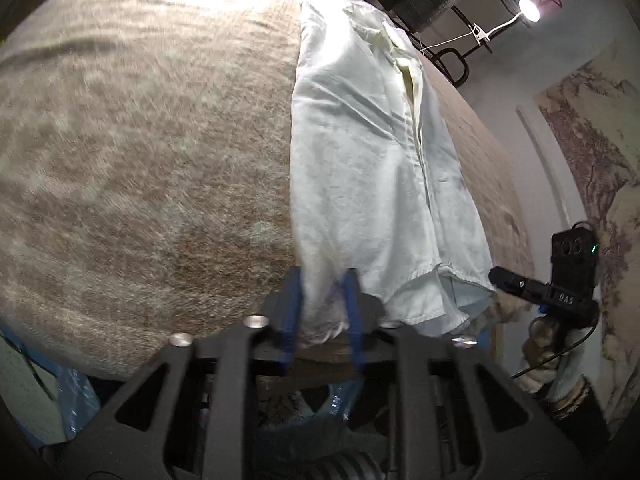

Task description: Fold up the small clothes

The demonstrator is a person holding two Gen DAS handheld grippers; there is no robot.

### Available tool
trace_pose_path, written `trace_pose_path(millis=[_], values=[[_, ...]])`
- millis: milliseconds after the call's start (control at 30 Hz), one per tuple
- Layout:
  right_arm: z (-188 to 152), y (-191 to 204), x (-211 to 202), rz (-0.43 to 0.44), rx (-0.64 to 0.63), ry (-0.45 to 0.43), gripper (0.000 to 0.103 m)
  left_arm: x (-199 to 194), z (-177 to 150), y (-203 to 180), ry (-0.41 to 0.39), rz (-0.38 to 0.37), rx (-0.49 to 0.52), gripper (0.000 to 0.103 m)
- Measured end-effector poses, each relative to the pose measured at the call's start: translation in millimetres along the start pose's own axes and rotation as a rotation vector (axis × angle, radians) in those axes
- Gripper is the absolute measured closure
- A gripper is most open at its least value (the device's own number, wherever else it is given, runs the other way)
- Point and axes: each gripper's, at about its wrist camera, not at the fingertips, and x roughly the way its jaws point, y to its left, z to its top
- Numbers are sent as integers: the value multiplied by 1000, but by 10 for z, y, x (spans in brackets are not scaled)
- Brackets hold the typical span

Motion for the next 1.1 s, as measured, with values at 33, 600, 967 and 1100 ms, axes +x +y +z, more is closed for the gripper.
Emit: trace_pose_path(millis=[33, 600, 967, 1100], values=[[-27, -18, 5, 26, 1, -4, 59, 14, 2, -2, -1, -2, -4, 93], [-154, 73, -65, 116, -53, 6, 99, -80, -16, -43, -22, 0, 23, 102], [-83, -31, -107, 126, -28, 16, 60, -28, -54, 103, 31, -94, -60, 79], [-25, -77, 11, 153, -11, 65, 70, 2, -55, 30, 47, -105, -39, 95]])
